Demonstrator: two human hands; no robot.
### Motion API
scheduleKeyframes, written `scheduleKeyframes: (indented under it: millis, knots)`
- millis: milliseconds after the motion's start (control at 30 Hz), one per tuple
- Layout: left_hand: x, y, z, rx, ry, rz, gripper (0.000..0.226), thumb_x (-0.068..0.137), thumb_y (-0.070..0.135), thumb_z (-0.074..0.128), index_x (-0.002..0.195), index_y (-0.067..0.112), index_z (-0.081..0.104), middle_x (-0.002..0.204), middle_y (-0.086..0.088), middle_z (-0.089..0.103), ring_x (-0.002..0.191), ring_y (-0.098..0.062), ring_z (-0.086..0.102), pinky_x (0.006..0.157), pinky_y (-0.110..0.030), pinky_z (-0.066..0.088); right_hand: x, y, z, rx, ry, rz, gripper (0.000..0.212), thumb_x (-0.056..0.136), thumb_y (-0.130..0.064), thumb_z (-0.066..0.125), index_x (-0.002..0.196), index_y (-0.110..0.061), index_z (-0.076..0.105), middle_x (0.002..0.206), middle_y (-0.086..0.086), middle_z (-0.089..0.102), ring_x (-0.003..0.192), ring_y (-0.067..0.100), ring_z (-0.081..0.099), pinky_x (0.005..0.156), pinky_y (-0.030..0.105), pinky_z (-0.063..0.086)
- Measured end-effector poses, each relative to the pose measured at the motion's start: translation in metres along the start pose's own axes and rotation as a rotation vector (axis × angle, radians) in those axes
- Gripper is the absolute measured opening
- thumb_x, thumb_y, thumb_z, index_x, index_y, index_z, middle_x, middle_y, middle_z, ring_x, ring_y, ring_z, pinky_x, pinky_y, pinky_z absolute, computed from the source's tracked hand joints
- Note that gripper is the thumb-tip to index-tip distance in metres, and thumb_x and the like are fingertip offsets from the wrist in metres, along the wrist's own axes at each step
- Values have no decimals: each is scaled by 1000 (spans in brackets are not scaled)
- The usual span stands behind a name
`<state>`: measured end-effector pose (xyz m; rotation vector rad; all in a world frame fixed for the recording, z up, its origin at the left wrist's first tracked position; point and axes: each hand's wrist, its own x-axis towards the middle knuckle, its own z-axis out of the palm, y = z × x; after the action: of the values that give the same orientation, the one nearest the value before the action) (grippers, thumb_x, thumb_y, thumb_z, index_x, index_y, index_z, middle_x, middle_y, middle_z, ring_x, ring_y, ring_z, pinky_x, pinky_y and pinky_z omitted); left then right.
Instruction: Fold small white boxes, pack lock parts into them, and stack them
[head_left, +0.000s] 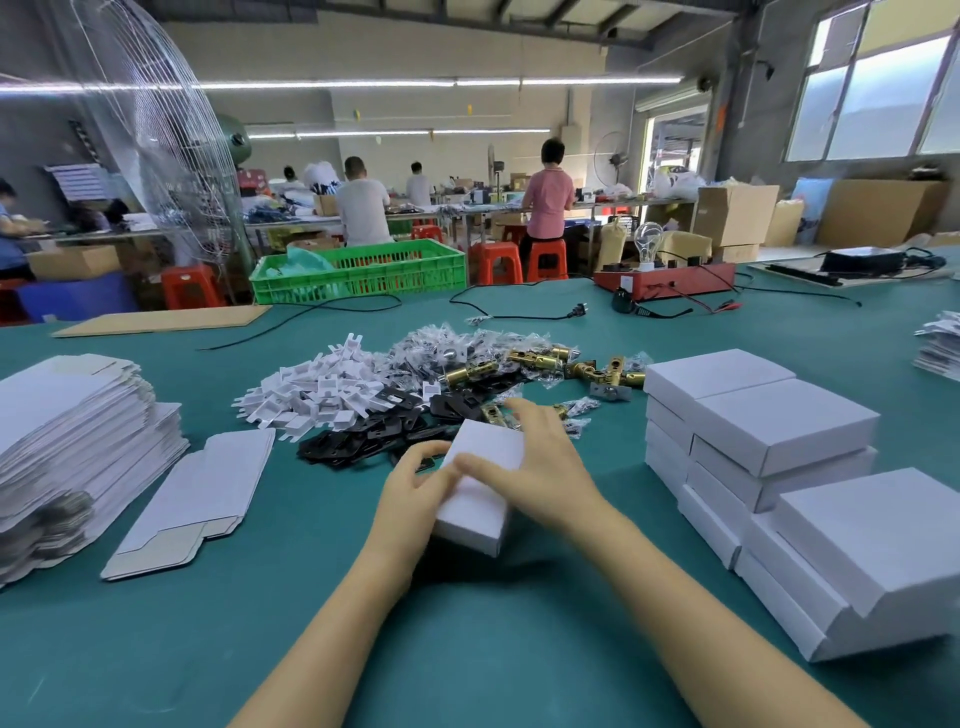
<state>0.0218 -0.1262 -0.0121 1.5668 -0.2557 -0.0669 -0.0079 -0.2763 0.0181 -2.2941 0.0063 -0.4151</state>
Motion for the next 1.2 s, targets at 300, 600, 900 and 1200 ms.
scheduleKeyframes:
  millis: [300,600,900,1200]
  knots:
    - [-9,10,-4,-353,-83,-99,29,81,31,57,86,7,72,77,-14,70,62,-25,65,50,-30,51,-16,-42,-39,-528,-383,-157,80,64,-65,71,129,-35,34,103,1,36,102,26,39,72,36,37]
    - [-4,5,2,-194,-33,-201,43,106,32,37,92,-1,61,72,-15,64,57,-19,67,54,-25,57,-64,-71,-173,-471,-149,47,82,38,-82,59,110,-50,39,104,-7,45,88,8,47,64,27,38]
    - [-8,0,2,-87,-72,-116,32,104,23,45,93,-1,62,74,-10,64,64,-16,67,62,-23,57,-115,10,-249,-611,27,589,90,19,-86,64,95,-41,45,104,1,54,94,23,53,83,44,48]
    - [-5,-3,-2,-111,-89,-105,29,103,21,47,93,0,63,72,-8,67,66,-17,69,62,-22,56,-111,5,-200,-614,121,711,86,57,-66,71,130,-34,38,89,4,24,95,30,29,73,37,34]
